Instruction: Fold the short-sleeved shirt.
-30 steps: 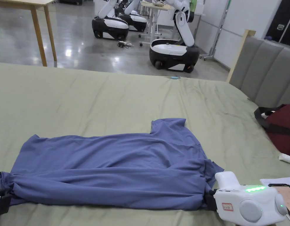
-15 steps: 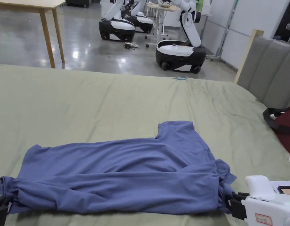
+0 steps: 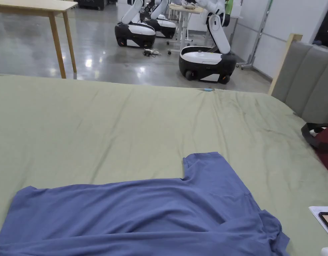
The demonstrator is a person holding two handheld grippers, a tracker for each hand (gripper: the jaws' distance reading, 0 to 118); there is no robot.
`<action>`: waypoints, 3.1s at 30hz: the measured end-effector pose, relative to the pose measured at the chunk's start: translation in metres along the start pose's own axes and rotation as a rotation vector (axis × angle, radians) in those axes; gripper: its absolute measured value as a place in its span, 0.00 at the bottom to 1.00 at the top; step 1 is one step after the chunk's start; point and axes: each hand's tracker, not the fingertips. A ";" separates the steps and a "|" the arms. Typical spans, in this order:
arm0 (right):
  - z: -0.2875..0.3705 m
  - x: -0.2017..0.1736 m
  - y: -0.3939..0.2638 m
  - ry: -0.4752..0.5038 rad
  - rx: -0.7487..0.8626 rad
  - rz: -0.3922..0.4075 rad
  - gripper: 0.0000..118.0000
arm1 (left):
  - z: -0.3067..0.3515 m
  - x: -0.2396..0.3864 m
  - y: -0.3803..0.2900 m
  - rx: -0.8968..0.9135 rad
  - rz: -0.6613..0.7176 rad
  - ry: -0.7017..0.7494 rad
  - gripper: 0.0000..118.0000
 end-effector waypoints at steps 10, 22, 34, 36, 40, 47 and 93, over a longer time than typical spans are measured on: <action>-0.009 -0.003 0.000 -0.036 0.067 0.074 1.00 | -0.005 0.000 0.003 0.081 -0.031 0.054 0.98; 0.091 -0.047 -0.006 0.021 0.425 0.107 0.12 | 0.057 0.022 0.000 0.301 0.009 0.039 0.00; 0.084 -0.061 -0.002 0.063 0.385 0.099 0.00 | 0.032 0.011 0.072 0.297 -0.033 0.048 0.00; 0.086 -0.062 -0.001 0.066 0.384 0.107 0.00 | 0.008 0.003 0.097 0.334 -0.058 0.059 0.00; 0.086 -0.060 -0.003 0.060 0.378 0.119 0.00 | -0.065 -0.017 0.143 0.134 -0.050 0.059 1.00; 0.084 -0.059 -0.003 0.048 0.362 0.115 0.00 | -0.163 -0.031 0.158 -0.035 -0.075 0.141 0.98; -0.148 0.025 0.232 0.058 0.007 0.110 0.96 | -0.143 0.017 0.154 0.008 -0.276 0.007 0.01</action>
